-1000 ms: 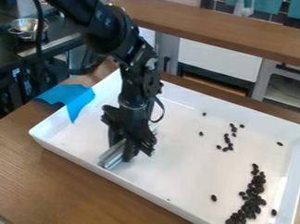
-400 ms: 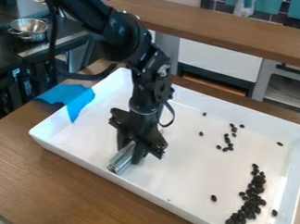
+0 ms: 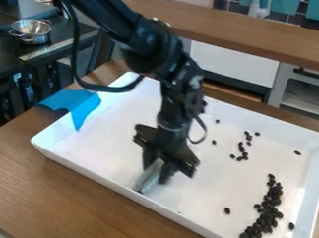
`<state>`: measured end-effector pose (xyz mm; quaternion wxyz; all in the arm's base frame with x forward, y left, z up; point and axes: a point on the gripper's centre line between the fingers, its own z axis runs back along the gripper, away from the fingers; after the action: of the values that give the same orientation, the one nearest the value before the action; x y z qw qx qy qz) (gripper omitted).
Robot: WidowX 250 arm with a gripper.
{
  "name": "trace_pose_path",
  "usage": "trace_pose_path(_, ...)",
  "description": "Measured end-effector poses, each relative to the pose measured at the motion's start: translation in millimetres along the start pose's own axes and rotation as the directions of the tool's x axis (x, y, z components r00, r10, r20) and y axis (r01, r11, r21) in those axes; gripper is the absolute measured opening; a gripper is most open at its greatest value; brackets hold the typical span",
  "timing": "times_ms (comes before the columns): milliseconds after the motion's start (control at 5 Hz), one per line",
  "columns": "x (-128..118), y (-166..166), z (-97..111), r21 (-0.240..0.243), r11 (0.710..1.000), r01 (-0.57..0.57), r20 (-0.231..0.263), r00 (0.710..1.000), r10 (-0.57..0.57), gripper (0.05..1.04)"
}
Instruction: Sweep into pile
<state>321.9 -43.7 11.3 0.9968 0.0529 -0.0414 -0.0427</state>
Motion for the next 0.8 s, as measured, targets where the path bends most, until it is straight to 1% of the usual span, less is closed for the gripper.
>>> trace_pose_path(400, -4, -43, 5, -0.035, 0.999, 0.017, -0.018, 1.0, -0.018, 0.383)
trace_pose_path(600, -2, -68, 7, -0.074, 0.997, 0.006, -0.023, 1.0, -0.007, 0.383)
trace_pose_path(800, 3, -85, 9, -0.116, 0.993, -0.037, -0.044, 0.999, 0.032, 0.383)
